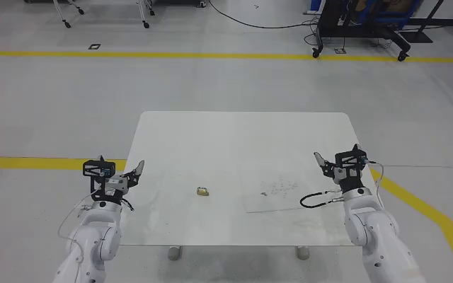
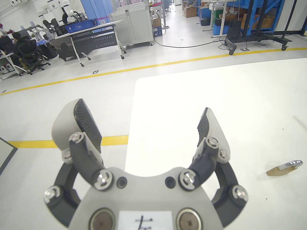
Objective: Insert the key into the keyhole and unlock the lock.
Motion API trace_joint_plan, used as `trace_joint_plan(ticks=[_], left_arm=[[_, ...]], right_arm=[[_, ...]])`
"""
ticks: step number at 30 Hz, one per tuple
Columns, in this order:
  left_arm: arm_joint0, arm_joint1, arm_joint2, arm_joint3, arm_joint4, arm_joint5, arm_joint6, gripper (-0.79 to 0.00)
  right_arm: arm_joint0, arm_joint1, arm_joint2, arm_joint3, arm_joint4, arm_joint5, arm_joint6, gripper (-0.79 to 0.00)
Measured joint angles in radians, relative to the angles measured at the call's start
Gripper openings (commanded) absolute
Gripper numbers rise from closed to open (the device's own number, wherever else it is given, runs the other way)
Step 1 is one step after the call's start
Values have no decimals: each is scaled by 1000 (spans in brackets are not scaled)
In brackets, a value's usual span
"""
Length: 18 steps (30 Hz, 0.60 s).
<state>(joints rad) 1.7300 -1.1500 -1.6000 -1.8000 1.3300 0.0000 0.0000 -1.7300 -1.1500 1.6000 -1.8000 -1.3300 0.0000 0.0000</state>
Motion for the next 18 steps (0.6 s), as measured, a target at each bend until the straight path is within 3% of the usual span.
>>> trace_joint_plan(ticks=[8, 13, 18], left_arm=[[0, 0, 0, 0, 0, 0, 0, 0], [0, 0, 0, 0, 0, 0, 0, 0], [0, 0, 0, 0, 0, 0, 0, 0]], right_arm=[[8, -1, -13, 3, 5, -15, 7, 0], [95, -10, -132, 45, -5, -111, 91, 0], [148, -17, -196, 78, 4, -119, 169, 0]])
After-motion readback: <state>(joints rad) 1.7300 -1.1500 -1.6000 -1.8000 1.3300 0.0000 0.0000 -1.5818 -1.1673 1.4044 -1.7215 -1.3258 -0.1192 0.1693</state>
